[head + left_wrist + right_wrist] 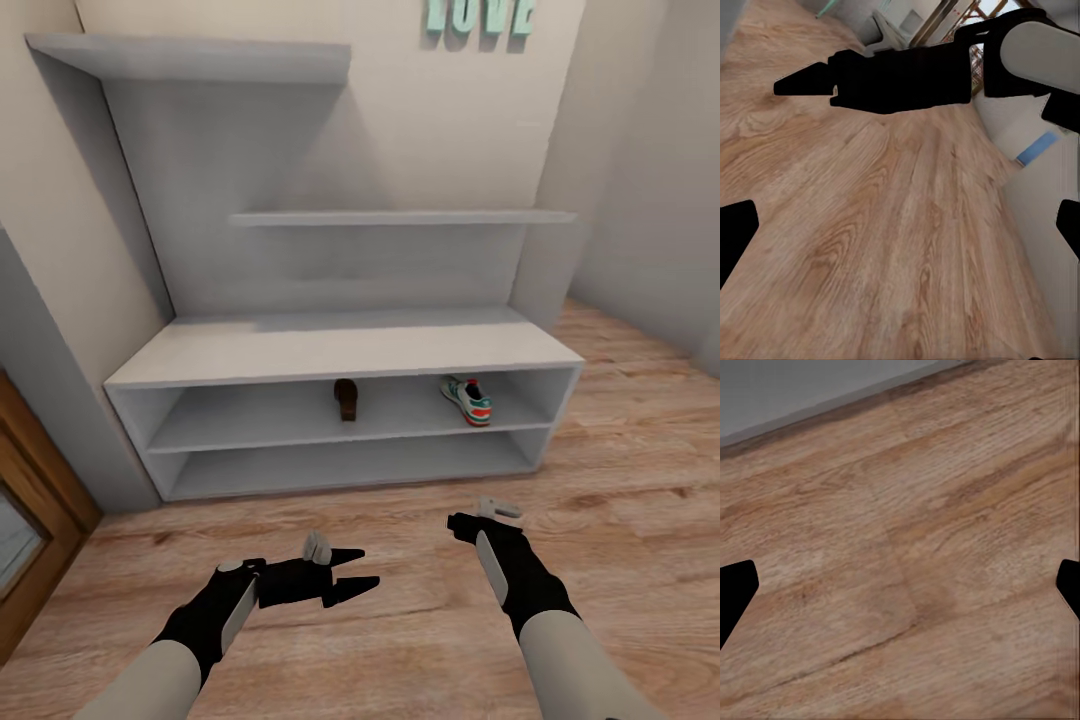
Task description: Pick up the two gym shoes and the two sandals from the corridor floor and place them onto the hallstand (shoe rack) in the corridor, making sure they are on the rack and not on the floor. Arrange them so the two gym shoes are next to each other and the two sandals are next to each other.
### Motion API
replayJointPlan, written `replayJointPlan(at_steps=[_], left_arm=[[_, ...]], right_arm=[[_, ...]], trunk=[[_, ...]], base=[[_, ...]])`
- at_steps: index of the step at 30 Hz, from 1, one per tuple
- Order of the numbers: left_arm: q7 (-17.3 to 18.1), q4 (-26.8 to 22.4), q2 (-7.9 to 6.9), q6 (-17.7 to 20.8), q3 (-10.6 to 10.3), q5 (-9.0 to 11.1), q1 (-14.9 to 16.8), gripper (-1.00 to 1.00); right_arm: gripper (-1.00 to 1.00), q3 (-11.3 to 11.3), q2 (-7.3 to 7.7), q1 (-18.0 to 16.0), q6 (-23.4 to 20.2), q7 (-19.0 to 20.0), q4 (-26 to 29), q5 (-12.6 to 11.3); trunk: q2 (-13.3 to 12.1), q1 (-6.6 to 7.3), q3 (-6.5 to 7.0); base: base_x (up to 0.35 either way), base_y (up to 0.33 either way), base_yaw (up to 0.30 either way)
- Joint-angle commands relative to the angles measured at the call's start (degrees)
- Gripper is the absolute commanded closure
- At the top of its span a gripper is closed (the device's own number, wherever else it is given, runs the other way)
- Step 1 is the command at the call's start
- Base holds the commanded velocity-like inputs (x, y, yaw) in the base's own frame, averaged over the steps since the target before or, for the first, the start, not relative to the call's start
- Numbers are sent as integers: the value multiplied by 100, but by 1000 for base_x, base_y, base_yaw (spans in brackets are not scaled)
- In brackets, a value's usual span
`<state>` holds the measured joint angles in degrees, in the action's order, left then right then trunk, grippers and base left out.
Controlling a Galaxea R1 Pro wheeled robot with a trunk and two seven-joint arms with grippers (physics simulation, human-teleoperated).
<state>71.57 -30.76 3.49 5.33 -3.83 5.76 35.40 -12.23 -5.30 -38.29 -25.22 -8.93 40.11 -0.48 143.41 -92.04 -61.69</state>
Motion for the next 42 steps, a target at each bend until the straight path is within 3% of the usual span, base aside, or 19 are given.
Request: replayJointPlan(at_steps=[1, 19, 42], left_arm=[[6, 2, -6, 56, -30, 57, 2, -100], [2, 9, -6, 56, -23, 57, 2, -100], [-2, 9, -84, 56, -21, 65, 2, -100]], right_arm=[[-100, -16, -6, -3, -27, -12, 9, -5], [-100, -24, -2, -3, -30, -12, 15, -30], [-100, -25, 3, -3, -53, -10, 15, -49]], trunk=[[2, 1, 1], [2, 1, 88], [2, 1, 105]], base=[[0, 0, -221], [-142, -109, -174], [-9, -20, -270]])
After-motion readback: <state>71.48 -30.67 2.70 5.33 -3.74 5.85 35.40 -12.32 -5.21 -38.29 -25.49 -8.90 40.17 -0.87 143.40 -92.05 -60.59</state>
